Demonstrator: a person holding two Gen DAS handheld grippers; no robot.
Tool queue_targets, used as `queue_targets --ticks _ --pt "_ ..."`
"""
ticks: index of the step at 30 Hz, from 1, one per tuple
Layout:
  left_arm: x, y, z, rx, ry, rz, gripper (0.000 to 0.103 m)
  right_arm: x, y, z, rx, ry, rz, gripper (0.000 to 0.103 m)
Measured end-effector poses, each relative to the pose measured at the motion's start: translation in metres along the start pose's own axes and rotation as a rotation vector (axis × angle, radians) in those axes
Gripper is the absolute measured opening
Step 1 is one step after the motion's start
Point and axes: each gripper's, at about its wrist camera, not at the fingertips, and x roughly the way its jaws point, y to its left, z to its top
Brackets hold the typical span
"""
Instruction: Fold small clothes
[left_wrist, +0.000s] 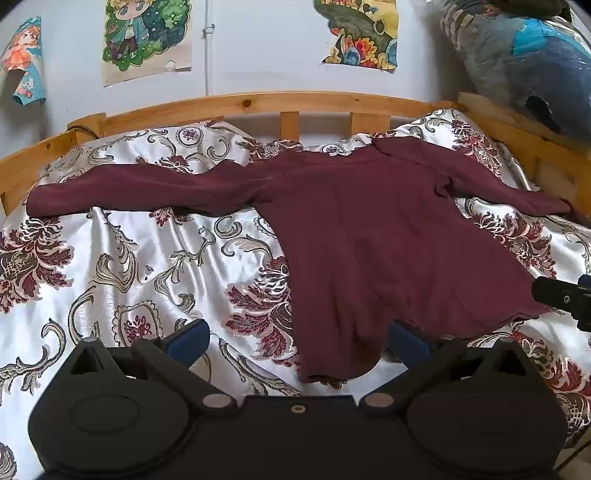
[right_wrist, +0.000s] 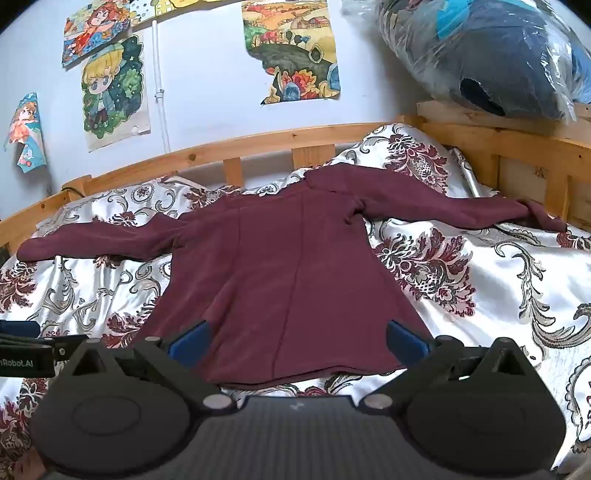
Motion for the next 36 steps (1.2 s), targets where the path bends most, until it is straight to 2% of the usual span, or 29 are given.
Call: queue_targets --ticks 36 --pt "-0.0007 0.0004 -0.0006 -0.002 -0.003 0.006 0.102 0.0036 0.0012 -0.0022 -0.016 0.009 -0.015 0.103"
